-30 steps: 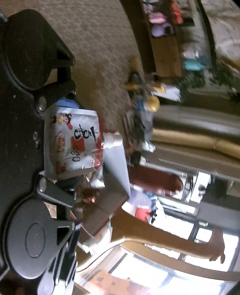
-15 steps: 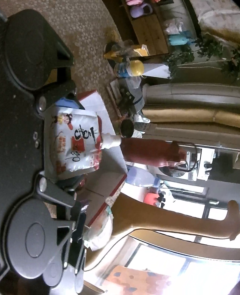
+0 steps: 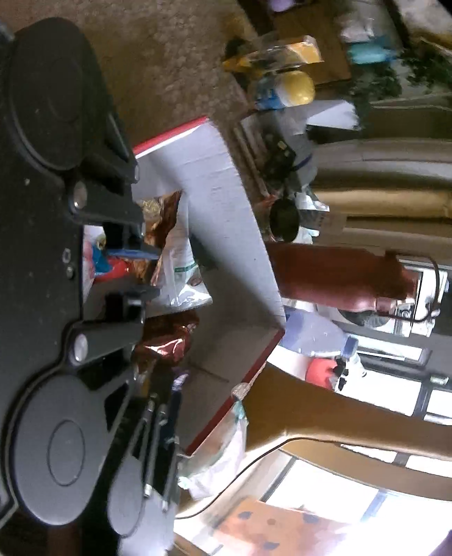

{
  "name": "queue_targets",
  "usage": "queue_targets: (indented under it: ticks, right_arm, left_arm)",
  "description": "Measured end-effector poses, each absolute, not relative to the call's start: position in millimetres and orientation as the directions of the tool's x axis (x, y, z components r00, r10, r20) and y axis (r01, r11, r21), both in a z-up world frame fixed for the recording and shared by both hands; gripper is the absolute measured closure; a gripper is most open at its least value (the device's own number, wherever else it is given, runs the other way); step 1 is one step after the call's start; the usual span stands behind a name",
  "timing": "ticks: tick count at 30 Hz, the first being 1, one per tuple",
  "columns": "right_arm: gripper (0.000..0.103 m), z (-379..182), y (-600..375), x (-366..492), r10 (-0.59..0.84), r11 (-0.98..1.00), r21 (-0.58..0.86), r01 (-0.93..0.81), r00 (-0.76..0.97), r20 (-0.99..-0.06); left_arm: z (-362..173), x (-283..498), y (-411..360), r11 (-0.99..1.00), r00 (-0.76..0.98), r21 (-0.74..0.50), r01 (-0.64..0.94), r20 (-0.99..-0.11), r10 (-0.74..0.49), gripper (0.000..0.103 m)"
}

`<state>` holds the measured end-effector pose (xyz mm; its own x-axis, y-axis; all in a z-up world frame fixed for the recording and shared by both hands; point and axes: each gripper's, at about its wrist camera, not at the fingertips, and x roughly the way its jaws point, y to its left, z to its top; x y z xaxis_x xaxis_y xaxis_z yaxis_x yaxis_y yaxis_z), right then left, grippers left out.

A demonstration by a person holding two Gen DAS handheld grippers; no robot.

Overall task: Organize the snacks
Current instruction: 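Open both tools to release the pouch and candy into the box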

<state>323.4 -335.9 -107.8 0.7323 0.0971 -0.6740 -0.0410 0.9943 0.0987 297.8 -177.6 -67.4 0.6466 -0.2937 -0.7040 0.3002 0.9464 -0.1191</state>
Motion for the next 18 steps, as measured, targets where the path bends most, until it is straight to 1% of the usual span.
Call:
queue_targets:
  ticks: [1,4,6,8,9,10,11,12,14,16,18]
  right_arm:
    - [0.081,-110,-336,323,0.098,0.994,0.098,-0.043,0.731,-0.675]
    - [0.081,-115,-335,324,0.104,0.994,0.103,-0.046,0.719,-0.687]
    - [0.08,-116,-334,322,0.108,0.993,0.102,-0.052,0.722,-0.684]
    - [0.076,-115,-333,320,0.113,0.993,0.101,-0.06,0.721,-0.684]
    - [0.075,-114,-332,319,0.116,0.993,0.102,-0.063,0.72,-0.684]
    - [0.072,-112,-331,318,0.119,0.992,0.104,-0.065,0.721,-0.683]
    - [0.065,-110,-331,316,0.124,0.992,0.11,-0.067,0.721,-0.681]
    - [0.062,-109,-331,314,0.123,0.992,0.112,-0.064,0.724,-0.679]
    - [0.052,-106,-332,311,0.118,0.992,0.112,-0.057,0.727,-0.677]
    - [0.047,-104,-334,306,0.126,0.991,0.123,-0.058,0.731,-0.671]
    - [0.046,-101,-336,301,0.129,0.99,0.128,-0.058,0.736,-0.664]
  left_arm:
    - [-70,299,-178,0.946,0.639,-0.115,0.304,-0.711,-0.292,0.081]
    - [-78,299,-179,0.946,0.627,-0.108,0.305,-0.725,-0.285,0.077]
    - [-83,299,-178,0.943,0.612,-0.124,0.307,-0.734,-0.296,0.074]
    - [-85,297,-177,0.944,0.608,-0.126,0.304,-0.738,-0.294,0.069]
    - [-87,297,-177,0.945,0.606,-0.125,0.303,-0.74,-0.292,0.062]
    - [-87,296,-177,0.946,0.608,-0.123,0.299,-0.74,-0.289,0.052]
    - [-86,294,-176,0.949,0.614,-0.119,0.293,-0.737,-0.282,0.046]
    - [-85,292,-175,0.95,0.621,-0.116,0.29,-0.732,-0.278,0.037]
    - [-82,288,-173,0.953,0.637,-0.103,0.284,-0.722,-0.268,0.035]
    - [-79,285,-171,0.954,0.636,-0.106,0.28,-0.724,-0.267,0.028]
    - [-77,282,-169,0.956,0.646,-0.102,0.275,-0.717,-0.262,0.024]
